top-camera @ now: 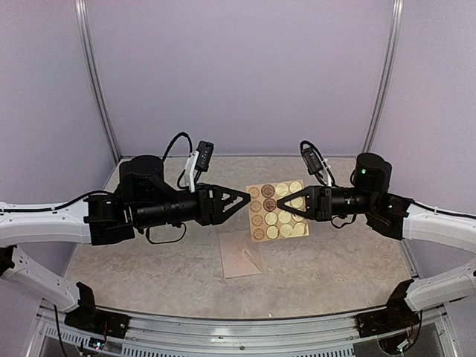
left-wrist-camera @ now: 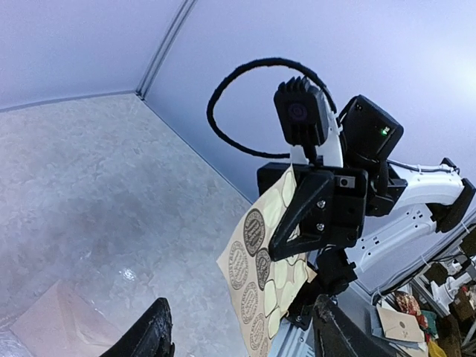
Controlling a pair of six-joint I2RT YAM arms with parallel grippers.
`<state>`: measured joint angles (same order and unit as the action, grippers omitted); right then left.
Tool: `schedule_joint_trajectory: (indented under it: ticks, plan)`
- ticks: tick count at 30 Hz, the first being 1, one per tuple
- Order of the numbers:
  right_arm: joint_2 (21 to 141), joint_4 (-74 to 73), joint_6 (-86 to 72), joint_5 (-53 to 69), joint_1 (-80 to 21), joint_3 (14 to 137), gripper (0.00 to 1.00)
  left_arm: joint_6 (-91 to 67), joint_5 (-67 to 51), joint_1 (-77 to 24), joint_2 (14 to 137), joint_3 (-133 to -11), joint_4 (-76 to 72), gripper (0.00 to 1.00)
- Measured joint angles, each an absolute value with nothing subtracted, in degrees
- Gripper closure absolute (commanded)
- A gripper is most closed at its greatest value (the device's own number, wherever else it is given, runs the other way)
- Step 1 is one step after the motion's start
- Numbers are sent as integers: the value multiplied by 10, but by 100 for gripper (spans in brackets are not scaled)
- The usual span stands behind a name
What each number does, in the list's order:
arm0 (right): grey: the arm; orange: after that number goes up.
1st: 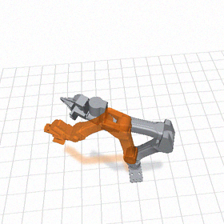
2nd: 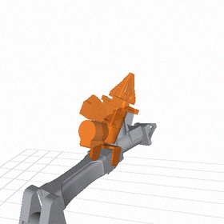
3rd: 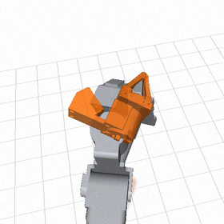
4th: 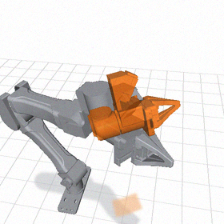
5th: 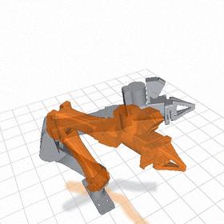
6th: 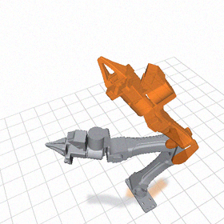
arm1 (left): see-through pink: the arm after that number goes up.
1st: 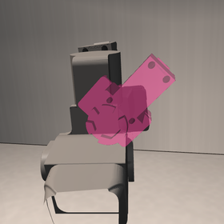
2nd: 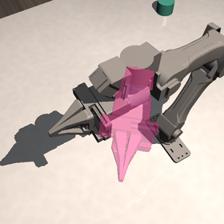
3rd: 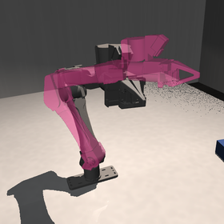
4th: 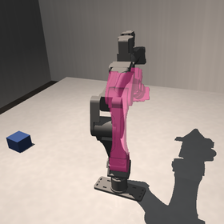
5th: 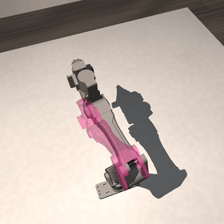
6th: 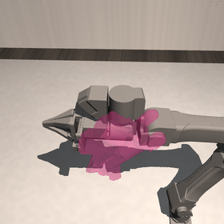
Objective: Place the letter into the envelope and seal it
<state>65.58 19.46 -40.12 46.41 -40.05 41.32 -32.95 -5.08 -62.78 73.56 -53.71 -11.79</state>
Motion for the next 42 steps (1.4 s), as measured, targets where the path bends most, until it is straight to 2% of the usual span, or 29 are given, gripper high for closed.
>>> schedule_joint_trajectory:
  ticks: [5,10,17,27,31,40,42]
  plan:
    - [655,130,-387,422,-401,427,100,-311,0,-631,708,-572,-89,49]
    - [669,91,-374,395,-406,454,100,-312,-17,-646,748,-613,-98,54]
    - [673,100,-372,401,-418,460,100,-334,-45,-650,830,-632,-92,53]
    - [664,173,-387,463,-419,453,100,-364,-66,-649,839,-630,-111,50]
    - [662,185,-390,479,-420,449,100,-377,-87,-646,839,-621,-138,58]
    - [661,203,-398,499,-423,441,100,-393,-105,-643,839,-608,-162,64]
    - [661,205,-399,501,-423,441,100,-396,-111,-643,839,-608,-164,69]
